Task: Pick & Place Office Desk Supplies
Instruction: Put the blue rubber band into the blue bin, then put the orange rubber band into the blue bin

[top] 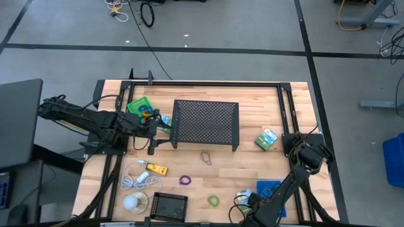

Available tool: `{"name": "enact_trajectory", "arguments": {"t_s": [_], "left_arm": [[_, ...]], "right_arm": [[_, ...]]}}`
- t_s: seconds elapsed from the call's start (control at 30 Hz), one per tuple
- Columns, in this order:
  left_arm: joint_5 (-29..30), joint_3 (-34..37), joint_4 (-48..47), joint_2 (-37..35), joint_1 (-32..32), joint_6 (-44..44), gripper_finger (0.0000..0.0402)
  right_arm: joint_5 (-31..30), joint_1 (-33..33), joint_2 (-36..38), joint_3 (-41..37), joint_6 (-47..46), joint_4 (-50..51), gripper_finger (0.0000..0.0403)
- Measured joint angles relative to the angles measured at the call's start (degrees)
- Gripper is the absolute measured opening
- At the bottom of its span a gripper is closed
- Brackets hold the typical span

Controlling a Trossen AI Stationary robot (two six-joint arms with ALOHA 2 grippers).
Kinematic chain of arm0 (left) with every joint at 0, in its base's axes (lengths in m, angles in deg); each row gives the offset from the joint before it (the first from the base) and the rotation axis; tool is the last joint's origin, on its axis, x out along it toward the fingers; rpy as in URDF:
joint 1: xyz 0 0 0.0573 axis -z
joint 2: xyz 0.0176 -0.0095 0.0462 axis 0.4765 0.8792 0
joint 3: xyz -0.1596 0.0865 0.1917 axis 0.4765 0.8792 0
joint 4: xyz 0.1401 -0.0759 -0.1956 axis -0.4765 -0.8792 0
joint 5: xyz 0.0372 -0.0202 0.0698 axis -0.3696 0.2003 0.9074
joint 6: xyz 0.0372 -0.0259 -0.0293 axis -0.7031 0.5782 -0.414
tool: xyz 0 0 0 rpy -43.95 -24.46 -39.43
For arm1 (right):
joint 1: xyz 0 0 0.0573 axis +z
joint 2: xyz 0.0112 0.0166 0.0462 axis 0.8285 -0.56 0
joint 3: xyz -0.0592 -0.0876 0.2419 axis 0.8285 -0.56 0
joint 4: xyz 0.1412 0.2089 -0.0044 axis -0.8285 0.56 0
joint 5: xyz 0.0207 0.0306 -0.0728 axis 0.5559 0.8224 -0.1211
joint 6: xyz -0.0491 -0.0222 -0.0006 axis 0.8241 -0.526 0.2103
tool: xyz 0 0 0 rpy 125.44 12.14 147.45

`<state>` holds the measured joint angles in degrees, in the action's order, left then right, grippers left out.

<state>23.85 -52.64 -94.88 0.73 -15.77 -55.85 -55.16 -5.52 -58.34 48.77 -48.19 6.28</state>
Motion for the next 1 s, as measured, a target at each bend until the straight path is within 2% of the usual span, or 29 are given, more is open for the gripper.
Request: {"name": "enact_trajectory", "arguments": {"t_s": [0.13,0.23,0.43,0.6,0.77,0.9,1.0], "left_arm": [[0.0,0.0,0.0,0.0,0.0,0.0,0.0229],[0.0,0.0,-0.01,0.0,0.0,0.0,0.0229],[0.0,0.0,-0.1,0.0,0.0,0.0,0.0229],[0.0,0.0,-0.45,0.0,0.02,0.0,0.0229],[0.0,0.0,-0.47,0.0,0.0,0.0,0.0229],[0.0,0.0,-0.47,0.0,0.0,0.0,0.0229],[0.0,0.0,-0.47,0.0,0.0,0.0,0.0229]], "right_arm": [[-0.18,-0.05,0.0,-0.28,-0.17,-0.25,0.0007],[-0.27,-0.07,0.0,-0.28,-0.85,-0.17,0.0034],[-0.59,-0.19,0.0,-0.28,-1.95,0.0,0.0129],[-4.81,-0.4,0.0,-0.28,-3.35,1.64,0.0204],[-16.39,-0.63,1.96,0.07,-8.51,1.49,0.0227],[-26.82,-0.44,4.77,0.19,-11.92,1.55,0.0223],[-35.77,-0.31,6.55,0.25,-10.92,1.17,0.0214]]}}
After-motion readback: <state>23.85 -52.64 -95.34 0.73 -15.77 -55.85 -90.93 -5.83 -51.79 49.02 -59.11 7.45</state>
